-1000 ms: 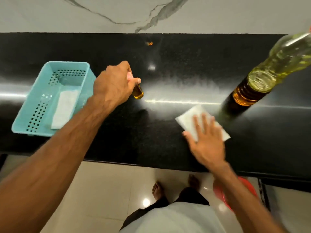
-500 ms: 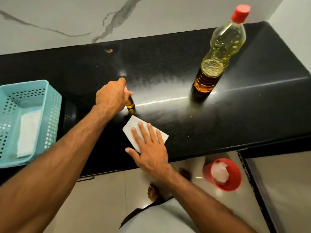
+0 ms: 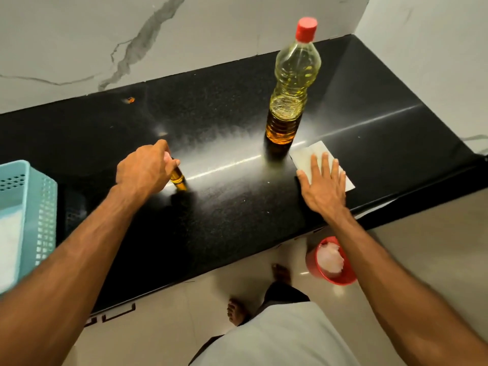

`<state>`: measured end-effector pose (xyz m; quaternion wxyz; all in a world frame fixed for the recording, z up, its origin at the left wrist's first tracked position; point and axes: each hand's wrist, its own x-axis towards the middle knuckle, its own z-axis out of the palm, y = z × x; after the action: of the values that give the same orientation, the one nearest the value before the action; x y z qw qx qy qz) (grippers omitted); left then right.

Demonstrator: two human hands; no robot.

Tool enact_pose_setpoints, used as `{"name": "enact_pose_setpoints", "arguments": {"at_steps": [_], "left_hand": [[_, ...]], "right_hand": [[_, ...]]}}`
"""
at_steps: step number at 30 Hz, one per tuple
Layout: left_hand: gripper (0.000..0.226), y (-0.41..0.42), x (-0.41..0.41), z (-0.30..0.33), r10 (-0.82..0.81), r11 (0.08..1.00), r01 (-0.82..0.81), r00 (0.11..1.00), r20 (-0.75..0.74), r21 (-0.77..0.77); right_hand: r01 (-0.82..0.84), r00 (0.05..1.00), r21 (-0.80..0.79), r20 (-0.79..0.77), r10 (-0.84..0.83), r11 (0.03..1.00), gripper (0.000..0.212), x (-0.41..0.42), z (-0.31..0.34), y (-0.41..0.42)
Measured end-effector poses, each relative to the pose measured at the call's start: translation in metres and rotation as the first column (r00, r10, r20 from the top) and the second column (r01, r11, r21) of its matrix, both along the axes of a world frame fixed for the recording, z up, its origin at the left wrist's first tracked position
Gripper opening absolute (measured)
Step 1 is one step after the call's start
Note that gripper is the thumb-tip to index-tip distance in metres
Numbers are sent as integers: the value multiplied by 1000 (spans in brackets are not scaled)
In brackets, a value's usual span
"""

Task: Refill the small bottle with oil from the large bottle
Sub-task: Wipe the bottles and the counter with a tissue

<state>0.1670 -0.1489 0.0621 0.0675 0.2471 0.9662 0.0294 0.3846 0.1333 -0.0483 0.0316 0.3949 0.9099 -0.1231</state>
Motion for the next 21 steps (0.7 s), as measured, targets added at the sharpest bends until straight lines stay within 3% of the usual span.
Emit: {"name": "enact_pose_setpoints", "arguments": {"at_steps": [8,14,18,21], "left_hand": [[37,-2,1,0,-5,999,5,1000,-1,34],[38,7,6,5,31,1000,-31,999,38,-1],[31,5,4,6,71,997,-71,995,73,5],[37,0,7,4,78,996,-81,994,81,32]], "right_hand": [[-200,980,29,-2,200,979,69,-14,2,-94],[-506,862,-106,-107,496,856,69,-53,-1,-187],[-614,787,-72,-120,605,786,67,-44,-7,-192],[-608,792,-50,-113,601,792,65,-33,-9,-173]]}}
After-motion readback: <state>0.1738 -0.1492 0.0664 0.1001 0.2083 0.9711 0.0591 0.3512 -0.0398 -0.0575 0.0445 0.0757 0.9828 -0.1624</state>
